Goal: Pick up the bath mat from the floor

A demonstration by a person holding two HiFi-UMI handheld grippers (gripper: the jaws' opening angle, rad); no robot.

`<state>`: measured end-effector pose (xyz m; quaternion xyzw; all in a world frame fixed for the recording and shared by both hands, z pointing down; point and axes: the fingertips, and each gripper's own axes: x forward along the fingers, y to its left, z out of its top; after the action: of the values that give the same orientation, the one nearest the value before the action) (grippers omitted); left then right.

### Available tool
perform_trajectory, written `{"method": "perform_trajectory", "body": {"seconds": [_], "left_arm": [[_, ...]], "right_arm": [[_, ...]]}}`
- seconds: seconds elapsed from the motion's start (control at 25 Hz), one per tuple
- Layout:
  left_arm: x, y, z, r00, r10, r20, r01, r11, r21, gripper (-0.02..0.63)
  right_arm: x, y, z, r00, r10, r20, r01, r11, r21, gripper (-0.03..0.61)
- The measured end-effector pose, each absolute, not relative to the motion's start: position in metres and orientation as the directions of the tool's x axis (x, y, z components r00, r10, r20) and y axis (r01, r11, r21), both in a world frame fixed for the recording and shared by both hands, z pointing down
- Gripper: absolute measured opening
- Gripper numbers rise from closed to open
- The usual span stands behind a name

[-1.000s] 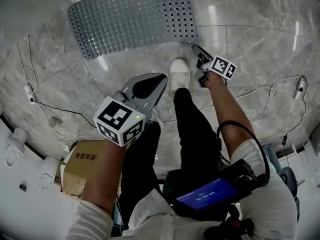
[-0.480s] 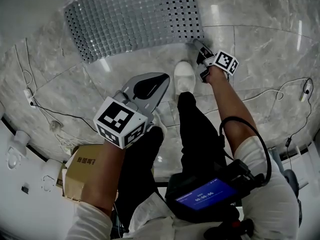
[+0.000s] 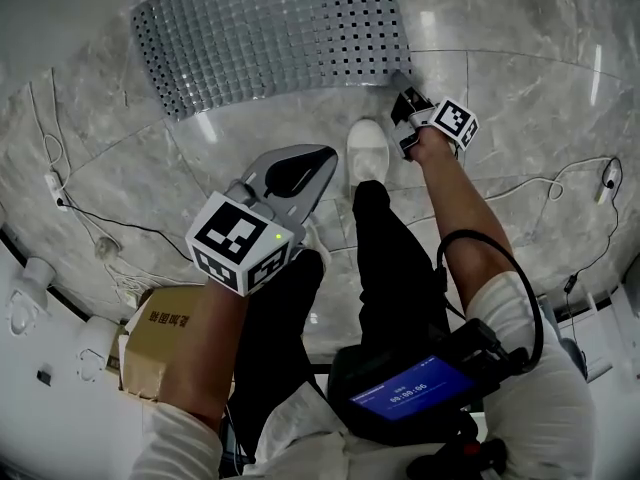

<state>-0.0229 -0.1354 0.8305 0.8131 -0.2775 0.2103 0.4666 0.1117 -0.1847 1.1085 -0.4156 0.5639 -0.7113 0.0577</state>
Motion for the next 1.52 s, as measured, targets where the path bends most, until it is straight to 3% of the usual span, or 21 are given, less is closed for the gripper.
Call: {"method": "perform_trajectory", "body": {"seconds": [1.52], "left_arm": [[-0.085,-0.131,0.591,0.706,-0.479,0.522,-0.703,-0.387,0.596,0.006]], "right_arm": [[-0.012,-0.259,0.805,-0.741,-0.499,0.45,-0.466,-0.101,-0.879,0.012]]}}
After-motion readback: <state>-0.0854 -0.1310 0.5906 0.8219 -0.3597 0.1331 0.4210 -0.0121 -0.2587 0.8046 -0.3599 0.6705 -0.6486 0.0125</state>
